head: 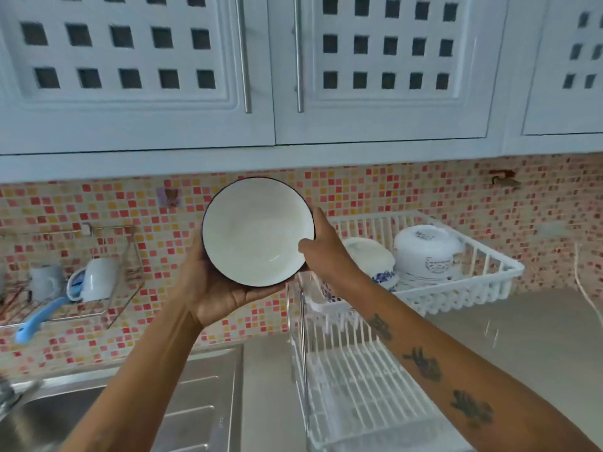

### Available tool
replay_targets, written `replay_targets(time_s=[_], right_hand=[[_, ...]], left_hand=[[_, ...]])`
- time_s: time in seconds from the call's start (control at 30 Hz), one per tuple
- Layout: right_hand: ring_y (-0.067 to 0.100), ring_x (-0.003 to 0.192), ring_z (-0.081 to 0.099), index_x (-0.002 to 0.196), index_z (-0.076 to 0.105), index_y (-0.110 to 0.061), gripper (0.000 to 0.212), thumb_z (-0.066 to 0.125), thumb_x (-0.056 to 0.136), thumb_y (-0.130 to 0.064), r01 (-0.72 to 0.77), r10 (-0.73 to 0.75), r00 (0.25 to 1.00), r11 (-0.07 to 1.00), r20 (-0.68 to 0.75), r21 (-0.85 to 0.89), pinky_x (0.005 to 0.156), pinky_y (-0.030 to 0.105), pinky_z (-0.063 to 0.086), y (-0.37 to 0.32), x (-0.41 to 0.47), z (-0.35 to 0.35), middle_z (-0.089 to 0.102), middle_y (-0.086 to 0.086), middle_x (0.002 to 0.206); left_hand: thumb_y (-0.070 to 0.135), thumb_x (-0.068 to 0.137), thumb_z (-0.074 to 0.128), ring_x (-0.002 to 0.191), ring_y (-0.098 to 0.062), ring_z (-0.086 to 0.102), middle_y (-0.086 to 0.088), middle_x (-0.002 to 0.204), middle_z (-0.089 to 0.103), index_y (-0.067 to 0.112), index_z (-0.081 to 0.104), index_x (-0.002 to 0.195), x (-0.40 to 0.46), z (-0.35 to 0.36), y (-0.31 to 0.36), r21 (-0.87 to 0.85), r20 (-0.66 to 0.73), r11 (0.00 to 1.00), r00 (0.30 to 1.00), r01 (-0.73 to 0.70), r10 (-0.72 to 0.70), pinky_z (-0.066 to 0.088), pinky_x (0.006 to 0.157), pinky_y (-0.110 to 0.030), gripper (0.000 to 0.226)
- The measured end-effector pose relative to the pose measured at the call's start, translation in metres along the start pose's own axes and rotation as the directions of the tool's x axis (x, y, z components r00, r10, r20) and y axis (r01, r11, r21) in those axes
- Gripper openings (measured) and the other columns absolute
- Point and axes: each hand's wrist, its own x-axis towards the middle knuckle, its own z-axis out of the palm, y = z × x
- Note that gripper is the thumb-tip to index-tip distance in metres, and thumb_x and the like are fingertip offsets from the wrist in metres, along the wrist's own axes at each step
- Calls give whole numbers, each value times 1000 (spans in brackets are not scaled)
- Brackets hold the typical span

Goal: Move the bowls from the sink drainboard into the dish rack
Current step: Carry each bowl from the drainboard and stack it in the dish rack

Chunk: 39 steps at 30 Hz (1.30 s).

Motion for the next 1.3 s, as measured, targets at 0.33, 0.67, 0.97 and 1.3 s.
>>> replay_targets(time_s=[0.33,0.67,0.97,1.3], right_hand=[[28,124,53,143,40,-24,56,34,97,-55,-137,137,991,983,4,120,104,49,46,-11,-9,-100,50,6,142],[21,98,55,140,46,-20,68,30,92,-66,-228,233,973,954,-4,196,90,38,41,2,-1,-149,58,0,102],[17,94,51,125,56,-21,66,37,86,-71,-216,224,974,958,-18,188,79,33,43,6,4,-160,56,0,101],[25,114,56,118,59,-37,71,40,71,-86,-258,259,966,963,3,71,98,45,46,5,0,-158,65,2,121]], left_hand=[[70,85,38,104,-41,62,-16,117,67,23,69,106,41,90,-36,222,-176,968,972,-116,157,53,86,-56,60],[71,86,41,102,-31,68,-7,113,72,42,65,110,70,122,-64,621,-154,737,881,-266,448,54,89,-57,45],[64,78,59,95,-15,69,-1,110,66,22,50,121,76,127,-75,798,-50,485,763,-358,644,56,72,-26,60],[69,58,73,111,-23,57,-3,129,47,32,44,118,79,117,-88,951,64,169,699,-260,713,58,89,-40,76]])
